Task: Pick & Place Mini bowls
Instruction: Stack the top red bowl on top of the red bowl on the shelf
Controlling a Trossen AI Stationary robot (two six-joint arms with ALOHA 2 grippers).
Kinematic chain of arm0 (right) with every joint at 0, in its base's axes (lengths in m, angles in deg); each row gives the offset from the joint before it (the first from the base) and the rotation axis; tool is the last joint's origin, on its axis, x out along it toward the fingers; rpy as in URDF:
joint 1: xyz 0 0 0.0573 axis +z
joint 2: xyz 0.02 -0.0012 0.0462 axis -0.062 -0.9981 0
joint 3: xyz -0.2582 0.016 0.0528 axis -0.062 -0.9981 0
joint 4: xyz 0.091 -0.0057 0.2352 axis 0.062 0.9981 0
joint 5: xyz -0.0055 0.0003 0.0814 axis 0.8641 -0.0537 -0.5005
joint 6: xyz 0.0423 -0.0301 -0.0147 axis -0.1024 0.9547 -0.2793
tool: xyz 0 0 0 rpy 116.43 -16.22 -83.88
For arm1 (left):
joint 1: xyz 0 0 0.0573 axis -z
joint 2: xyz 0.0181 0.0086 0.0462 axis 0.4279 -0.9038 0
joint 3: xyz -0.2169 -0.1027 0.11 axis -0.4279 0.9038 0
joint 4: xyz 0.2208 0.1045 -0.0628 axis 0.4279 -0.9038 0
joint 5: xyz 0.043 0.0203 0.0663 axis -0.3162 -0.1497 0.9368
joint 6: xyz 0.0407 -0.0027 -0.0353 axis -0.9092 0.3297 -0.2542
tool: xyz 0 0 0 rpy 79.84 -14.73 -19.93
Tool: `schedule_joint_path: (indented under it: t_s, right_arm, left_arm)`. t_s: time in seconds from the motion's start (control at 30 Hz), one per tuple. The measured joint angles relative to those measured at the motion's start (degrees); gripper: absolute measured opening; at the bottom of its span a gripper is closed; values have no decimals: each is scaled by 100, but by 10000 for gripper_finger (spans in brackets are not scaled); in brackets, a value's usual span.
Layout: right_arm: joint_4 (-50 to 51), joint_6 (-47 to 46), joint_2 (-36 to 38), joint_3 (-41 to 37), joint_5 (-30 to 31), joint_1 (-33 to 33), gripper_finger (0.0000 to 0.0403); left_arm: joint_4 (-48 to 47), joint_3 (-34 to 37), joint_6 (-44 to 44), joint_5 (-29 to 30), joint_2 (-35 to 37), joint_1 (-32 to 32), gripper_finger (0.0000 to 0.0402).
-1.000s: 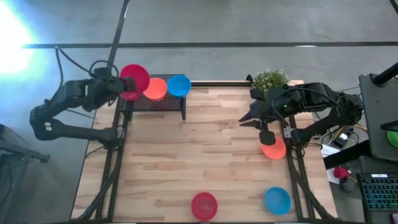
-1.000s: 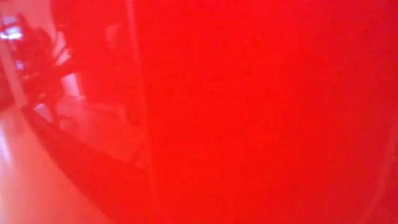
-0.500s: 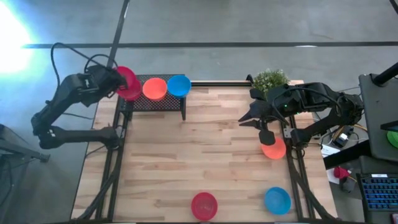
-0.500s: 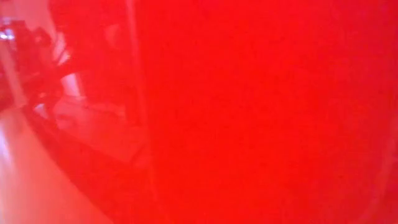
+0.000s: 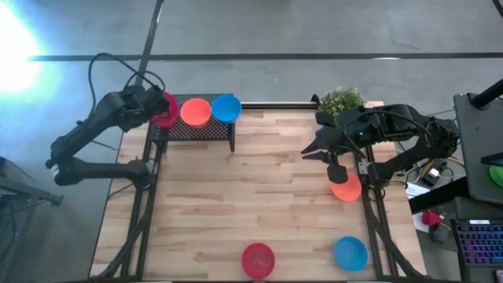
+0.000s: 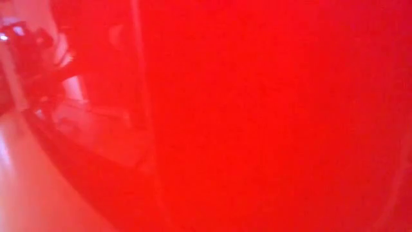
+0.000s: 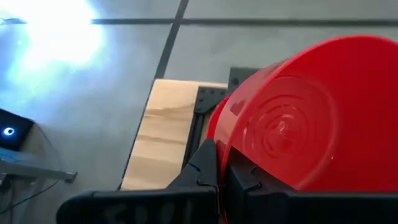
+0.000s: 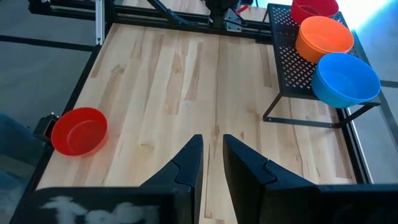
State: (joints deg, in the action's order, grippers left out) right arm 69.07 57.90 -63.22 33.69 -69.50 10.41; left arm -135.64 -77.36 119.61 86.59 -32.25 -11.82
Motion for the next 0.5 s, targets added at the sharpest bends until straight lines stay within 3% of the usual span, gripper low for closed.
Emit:
schedule_joint_path:
  t_s: [0.5]
  right_arm:
    - [0,12,-2,0,0,0,56]
  left_arm:
    - [657,623,-58,23,-63,-249,0]
